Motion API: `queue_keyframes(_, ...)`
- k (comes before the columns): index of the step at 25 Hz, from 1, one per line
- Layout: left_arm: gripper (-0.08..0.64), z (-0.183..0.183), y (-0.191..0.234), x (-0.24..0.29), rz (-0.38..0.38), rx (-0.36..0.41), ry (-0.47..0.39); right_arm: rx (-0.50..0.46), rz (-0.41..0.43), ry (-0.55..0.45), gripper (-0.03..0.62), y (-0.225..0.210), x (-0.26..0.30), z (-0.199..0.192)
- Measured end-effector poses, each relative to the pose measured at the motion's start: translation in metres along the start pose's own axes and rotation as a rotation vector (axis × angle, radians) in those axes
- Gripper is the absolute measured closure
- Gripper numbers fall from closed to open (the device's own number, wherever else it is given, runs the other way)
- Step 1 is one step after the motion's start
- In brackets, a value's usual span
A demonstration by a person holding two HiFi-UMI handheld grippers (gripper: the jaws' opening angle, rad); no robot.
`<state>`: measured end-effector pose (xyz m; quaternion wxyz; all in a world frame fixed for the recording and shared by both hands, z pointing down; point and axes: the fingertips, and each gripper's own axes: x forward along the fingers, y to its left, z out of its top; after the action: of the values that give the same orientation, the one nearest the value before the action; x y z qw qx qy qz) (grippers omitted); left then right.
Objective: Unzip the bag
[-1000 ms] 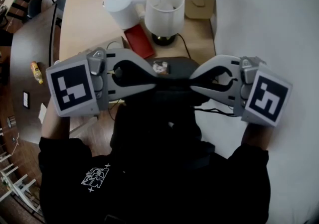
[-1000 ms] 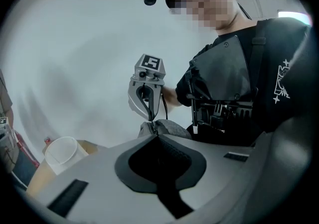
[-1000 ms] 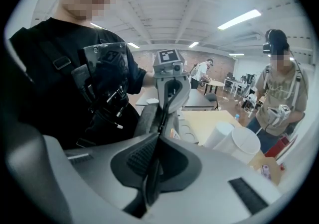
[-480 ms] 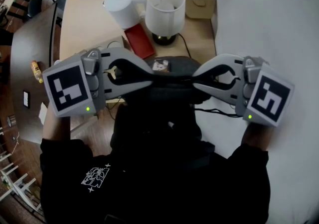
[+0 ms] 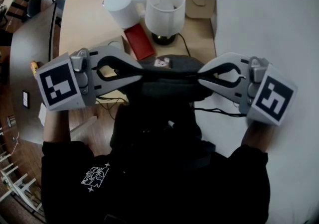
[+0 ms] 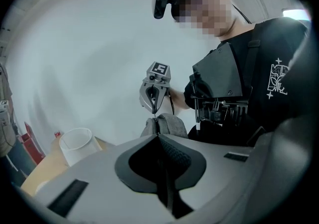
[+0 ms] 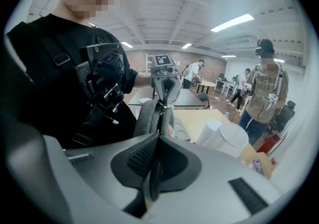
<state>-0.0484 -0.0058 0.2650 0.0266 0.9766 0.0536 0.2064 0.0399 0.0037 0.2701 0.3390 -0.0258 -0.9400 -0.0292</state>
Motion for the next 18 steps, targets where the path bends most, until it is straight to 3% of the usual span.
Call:
queue_keyframes(10,0.557,-0.013,0.011,-0.022,0.065,-0.094,-0.079,0.009,-0.070,0.005,0.577,-0.009,-0.013,-0.006)
queue_keyframes(18,0.559,-0.033,0.017,-0.036,0.103,-0.178,-0.143,0.100,-0.103,-0.029,0.577,-0.010,-0.023,-0.020)
